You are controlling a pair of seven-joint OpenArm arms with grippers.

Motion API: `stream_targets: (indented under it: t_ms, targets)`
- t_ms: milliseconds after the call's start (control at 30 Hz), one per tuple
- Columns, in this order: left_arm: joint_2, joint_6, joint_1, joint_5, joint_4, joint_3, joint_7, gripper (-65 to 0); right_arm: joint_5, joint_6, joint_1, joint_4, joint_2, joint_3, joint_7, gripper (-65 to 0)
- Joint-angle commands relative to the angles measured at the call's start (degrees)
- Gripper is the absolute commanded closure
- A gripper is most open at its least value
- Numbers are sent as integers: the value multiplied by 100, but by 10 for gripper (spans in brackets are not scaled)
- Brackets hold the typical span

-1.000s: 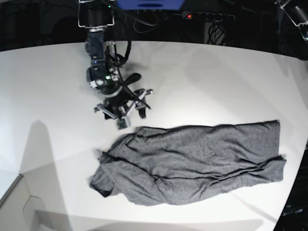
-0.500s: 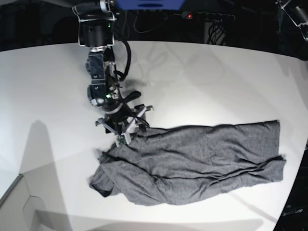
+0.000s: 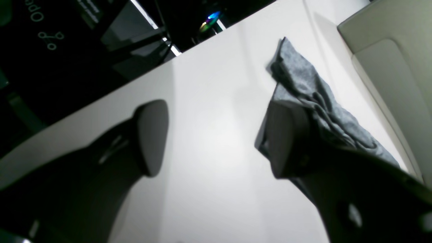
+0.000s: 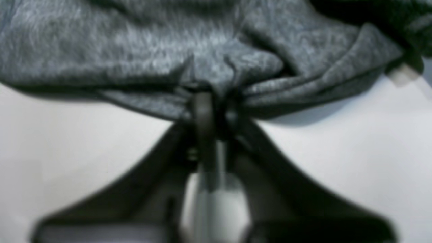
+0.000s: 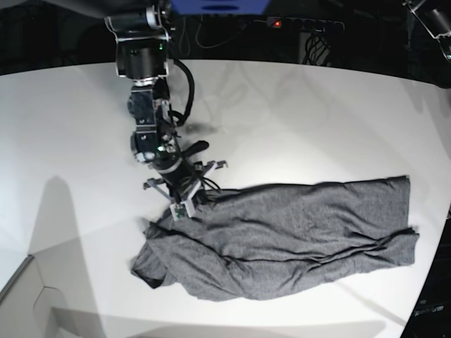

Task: Layout the t-shirt on the table in an organized manner, then fold the t-shirt properly
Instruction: 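Grasp the shirt edge nearest the right gripper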

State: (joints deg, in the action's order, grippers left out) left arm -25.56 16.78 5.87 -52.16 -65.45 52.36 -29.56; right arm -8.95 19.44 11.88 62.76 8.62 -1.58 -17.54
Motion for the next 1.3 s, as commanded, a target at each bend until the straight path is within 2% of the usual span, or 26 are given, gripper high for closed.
stream_targets:
  t_ms: [0, 100, 200, 333, 500, 600, 867, 967, 1133, 1267]
  targets:
    - [-156, 68, -37, -81, -79, 34, 139, -442, 3, 3, -41, 225, 38, 13, -9, 0]
    - [-156, 68, -37, -98, -88, 34, 139, -442, 3, 3, -515, 1069, 38, 31, -9, 0]
    - [-156, 68, -81, -98, -97, 26, 139, -442, 3, 3, -1069, 2168, 38, 391, -26, 0]
    - [-42, 68, -90, -107, -149, 17, 139, -442, 3, 3, -1729, 3847, 38, 910, -501, 0]
    - [90, 68, -99, -81, -149, 8, 139, -442, -6, 12, -2080, 5148, 38, 1288, -940, 0]
    - [222, 68, -204, -72, -123, -273, 147, -442, -24, 12, -1948, 5157, 38, 1262, -976, 0]
    - [248, 59, -275, -54, -70, -1117, 200, -443, -24, 12, -1623, 4664, -181, 1077, -967, 0]
    - [248, 15, -389, -54, -35, -1495, 473, -443, -24, 12, -1456, 4453, -181, 875, -967, 0]
    - [248, 15, -741, -54, 668, -2014, 912, -443, -24, 12, -1456, 4409, -181, 813, -967, 0]
    - [248, 41, -1075, -54, 1222, -2304, 939, -443, -24, 12, -1509, 4401, -181, 840, -967, 0]
